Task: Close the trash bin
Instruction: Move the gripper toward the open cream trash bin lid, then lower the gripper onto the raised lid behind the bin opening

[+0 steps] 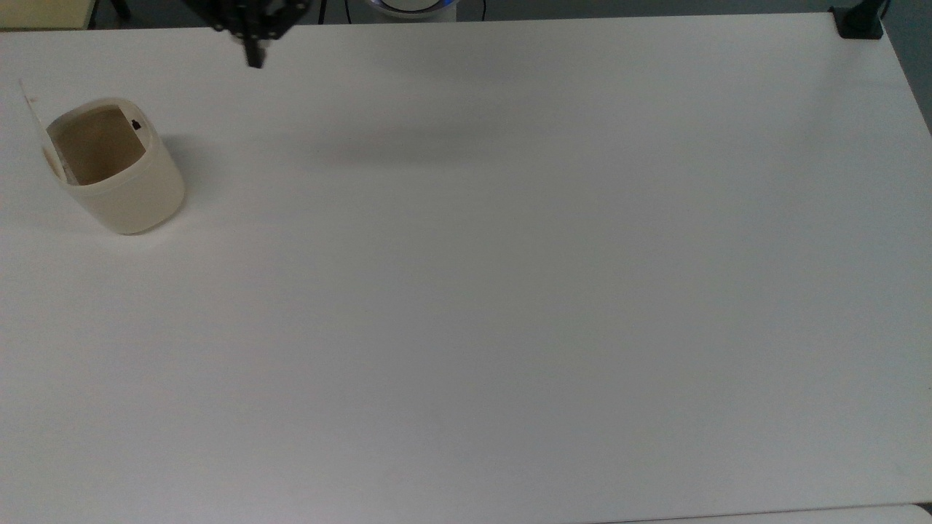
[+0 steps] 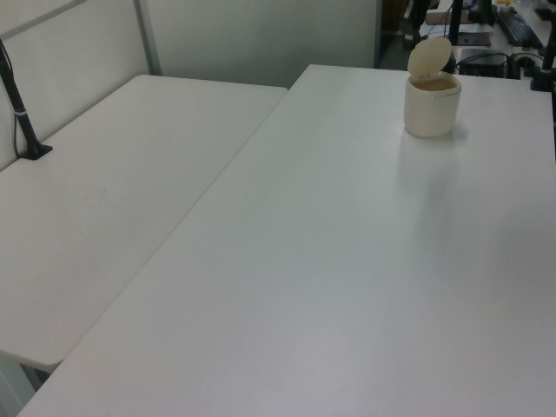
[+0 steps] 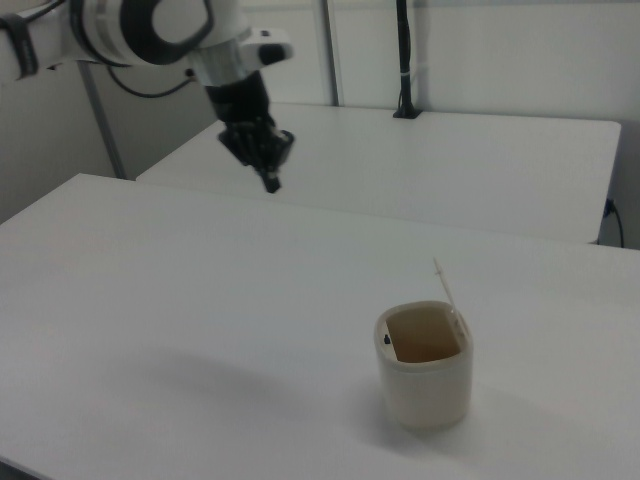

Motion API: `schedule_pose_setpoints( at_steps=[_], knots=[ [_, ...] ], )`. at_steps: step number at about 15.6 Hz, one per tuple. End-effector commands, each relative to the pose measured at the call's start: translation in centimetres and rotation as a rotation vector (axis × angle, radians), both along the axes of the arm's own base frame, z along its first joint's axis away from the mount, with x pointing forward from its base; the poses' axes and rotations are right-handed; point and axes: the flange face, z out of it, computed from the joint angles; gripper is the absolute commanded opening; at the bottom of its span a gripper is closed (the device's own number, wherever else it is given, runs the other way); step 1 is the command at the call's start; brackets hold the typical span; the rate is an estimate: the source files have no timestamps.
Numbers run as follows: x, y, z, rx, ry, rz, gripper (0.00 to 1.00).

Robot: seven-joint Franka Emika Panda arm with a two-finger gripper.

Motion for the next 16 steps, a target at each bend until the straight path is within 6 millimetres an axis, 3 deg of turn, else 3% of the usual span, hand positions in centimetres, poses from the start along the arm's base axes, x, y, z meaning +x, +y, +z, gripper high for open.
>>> schedule_pose_setpoints(
  at_steps=[1, 2, 6, 8, 12, 16],
  knots=[
    [-0.6, -8.9, -0.3, -0.009, -0.086, -0.169, 0.0],
    [-1.3, -12.4, -0.6, -0.017, -0.11, -0.235, 0.0],
    [-2.6, -20.0, -1.8, -0.057, -0.173, -0.35, 0.0],
    [-2.8, -22.7, -2.4, -0.089, -0.212, -0.378, 0.0],
    [-3.4, -26.6, -4.1, -0.135, -0.244, -0.411, 0.0],
    [-2.9, -26.7, -6.0, -0.13, -0.232, -0.407, 0.0]
  ],
)
